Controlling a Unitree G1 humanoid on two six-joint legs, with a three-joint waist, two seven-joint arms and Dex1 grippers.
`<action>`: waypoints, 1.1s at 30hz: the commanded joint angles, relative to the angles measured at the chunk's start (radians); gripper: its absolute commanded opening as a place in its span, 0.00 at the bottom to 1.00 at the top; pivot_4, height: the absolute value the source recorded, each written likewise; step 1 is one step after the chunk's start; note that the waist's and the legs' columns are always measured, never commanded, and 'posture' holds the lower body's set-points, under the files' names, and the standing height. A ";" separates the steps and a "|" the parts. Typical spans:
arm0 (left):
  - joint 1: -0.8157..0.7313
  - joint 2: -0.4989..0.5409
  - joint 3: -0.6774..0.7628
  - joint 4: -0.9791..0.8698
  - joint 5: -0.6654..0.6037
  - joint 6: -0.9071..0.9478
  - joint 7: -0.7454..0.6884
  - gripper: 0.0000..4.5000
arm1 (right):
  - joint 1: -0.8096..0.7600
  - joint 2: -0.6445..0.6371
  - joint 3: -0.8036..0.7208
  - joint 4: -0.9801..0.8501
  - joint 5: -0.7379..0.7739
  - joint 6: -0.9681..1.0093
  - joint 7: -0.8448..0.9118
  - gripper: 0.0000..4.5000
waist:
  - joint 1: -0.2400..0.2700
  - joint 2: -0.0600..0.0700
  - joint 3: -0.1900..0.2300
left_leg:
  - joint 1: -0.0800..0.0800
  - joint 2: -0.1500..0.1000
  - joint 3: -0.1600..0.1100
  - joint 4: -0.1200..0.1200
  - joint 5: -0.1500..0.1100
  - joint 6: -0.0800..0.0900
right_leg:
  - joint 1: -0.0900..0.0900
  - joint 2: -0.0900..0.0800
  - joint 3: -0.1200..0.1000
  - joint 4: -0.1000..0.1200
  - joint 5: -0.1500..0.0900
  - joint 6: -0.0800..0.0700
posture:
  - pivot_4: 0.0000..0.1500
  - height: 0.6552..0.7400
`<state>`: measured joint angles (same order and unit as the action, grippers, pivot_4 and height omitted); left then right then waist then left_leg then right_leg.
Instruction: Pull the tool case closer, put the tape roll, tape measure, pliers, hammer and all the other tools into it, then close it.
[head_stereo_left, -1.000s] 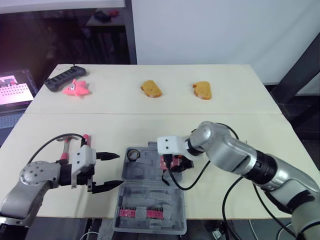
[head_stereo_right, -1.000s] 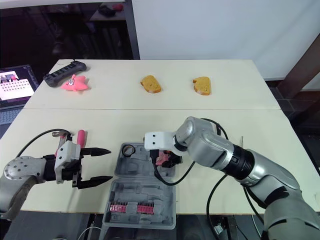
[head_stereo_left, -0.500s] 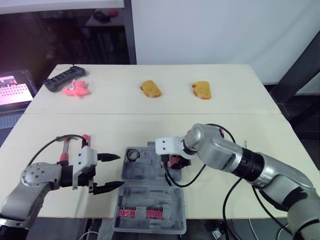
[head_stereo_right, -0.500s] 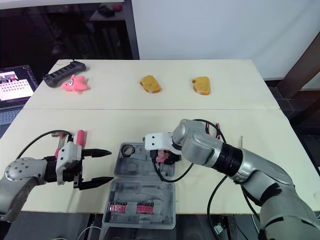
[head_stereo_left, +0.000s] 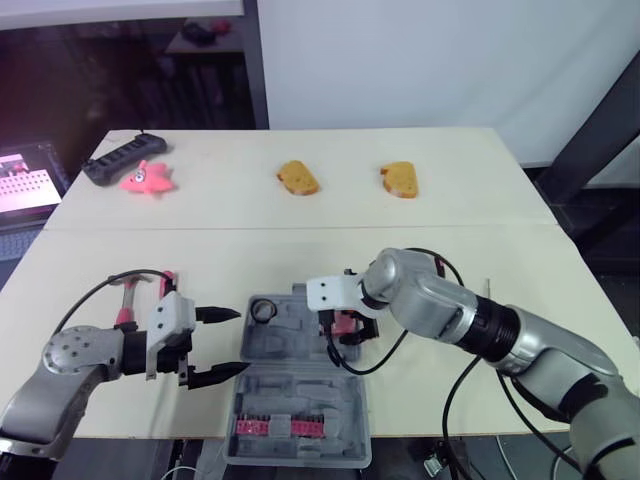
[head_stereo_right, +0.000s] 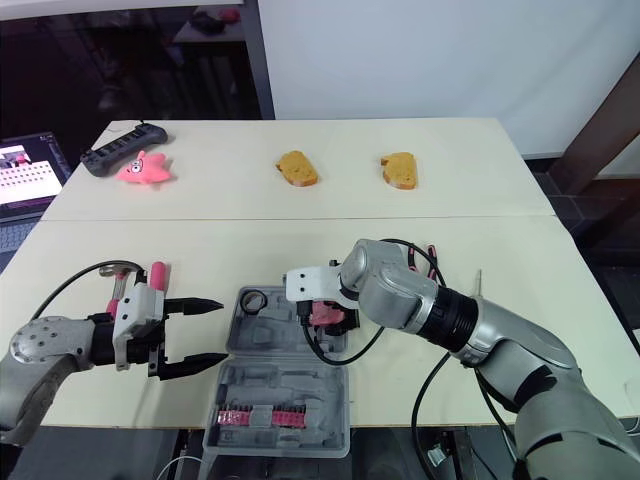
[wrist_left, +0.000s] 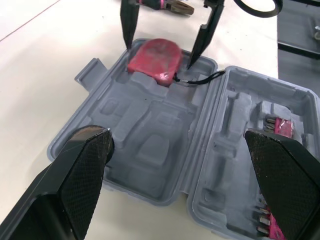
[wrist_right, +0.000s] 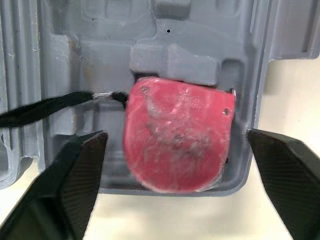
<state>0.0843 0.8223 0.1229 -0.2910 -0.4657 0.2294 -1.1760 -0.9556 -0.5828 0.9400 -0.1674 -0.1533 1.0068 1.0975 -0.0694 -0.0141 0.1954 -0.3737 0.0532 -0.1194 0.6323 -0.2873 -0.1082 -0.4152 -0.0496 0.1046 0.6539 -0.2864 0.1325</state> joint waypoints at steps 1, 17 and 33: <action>-0.002 0.001 0.008 -0.029 -0.016 -0.001 -0.001 1.00 | -0.004 0.007 -0.044 -0.038 0.009 0.009 0.002 0.99 | -0.002 0.000 0.000 | 0.000 0.000 0.000 0.000 0.000 0.000 | 0.000 0.000 0.000 0.000 0.000 0.000 | 1.00 1.00; -0.013 0.006 0.008 -0.016 -0.012 -0.005 -0.011 1.00 | 0.134 0.004 -0.369 -0.191 0.223 0.112 -0.030 0.99 | 0.000 0.000 0.000 | 0.000 0.000 0.000 0.000 0.000 0.000 | 0.000 0.000 0.000 0.000 0.000 0.000 | 1.00 1.00; -0.008 0.006 0.020 0.001 -0.010 -0.009 -0.014 1.00 | 0.494 -0.002 -0.612 -0.314 0.285 -0.175 -0.246 0.58 | 0.002 -0.001 0.000 | 0.000 0.000 0.000 0.000 0.000 0.000 | 0.001 0.000 0.000 -0.001 0.000 0.000 | 1.00 1.00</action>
<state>0.0766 0.8226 0.1286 -0.2767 -0.4666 0.2311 -1.1871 -0.4704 -0.5928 0.3654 -0.4392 0.1212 0.8749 0.8709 -0.0669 -0.0147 0.1951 -0.3736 0.0530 -0.1194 0.6322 -0.2873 -0.1081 -0.4141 -0.0497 0.1048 0.6530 -0.2865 0.1326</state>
